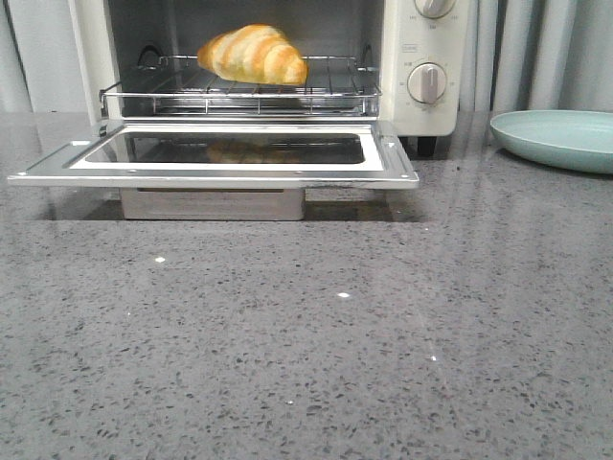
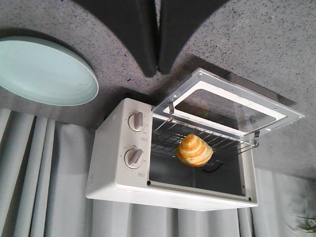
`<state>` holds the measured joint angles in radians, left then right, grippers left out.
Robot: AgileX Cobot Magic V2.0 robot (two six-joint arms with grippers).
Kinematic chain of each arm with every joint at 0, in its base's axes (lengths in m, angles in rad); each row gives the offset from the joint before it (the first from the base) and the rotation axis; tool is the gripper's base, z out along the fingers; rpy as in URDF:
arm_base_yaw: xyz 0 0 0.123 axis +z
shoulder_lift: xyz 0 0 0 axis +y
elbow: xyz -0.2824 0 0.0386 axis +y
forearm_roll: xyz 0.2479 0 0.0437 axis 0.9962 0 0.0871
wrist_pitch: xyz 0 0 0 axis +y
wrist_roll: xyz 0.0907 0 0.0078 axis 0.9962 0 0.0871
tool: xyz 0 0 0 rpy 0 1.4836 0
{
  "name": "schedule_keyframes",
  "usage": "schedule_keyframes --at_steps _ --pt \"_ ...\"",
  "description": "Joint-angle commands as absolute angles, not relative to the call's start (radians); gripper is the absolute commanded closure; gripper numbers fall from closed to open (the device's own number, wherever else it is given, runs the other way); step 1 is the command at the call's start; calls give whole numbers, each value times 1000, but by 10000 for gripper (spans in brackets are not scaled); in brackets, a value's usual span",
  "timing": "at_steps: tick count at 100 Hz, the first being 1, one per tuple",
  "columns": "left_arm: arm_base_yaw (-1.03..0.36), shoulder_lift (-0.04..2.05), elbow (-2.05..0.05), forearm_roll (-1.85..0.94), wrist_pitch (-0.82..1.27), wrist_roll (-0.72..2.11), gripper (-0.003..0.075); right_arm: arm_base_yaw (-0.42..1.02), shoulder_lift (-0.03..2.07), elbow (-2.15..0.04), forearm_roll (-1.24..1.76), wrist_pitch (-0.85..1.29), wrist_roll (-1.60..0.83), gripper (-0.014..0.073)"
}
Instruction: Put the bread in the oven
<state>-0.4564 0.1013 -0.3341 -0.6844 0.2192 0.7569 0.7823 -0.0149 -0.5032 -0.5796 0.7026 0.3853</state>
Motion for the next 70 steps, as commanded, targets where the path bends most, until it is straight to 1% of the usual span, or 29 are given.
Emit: schedule_keyframes --at_steps 1,21,36,53,55,58,60,66,70 --pt "-453 113 -360 -693 156 748 741 778 -20 -524 -609 618 390 641" --pt "-453 113 -349 -693 151 748 741 778 -20 -524 -609 618 390 641" --pt "-453 113 -282 -693 145 748 741 778 -20 -524 -609 618 390 641" --pt "-453 111 -209 -699 -28 755 741 778 -20 -524 -609 618 390 641" --pt "-453 111 -196 -667 -51 740 741 778 -20 -524 -609 618 390 641" --pt "-451 111 -179 -546 -75 673 741 778 -20 -524 -609 618 390 641" --pt "-449 111 -165 -482 -94 582 741 778 -20 -524 -609 618 390 641" --pt "-426 111 -124 -147 -167 279 741 778 -20 -524 -611 618 390 641" --pt "-395 111 -98 -30 -183 172 741 778 -20 -524 -611 618 390 641"
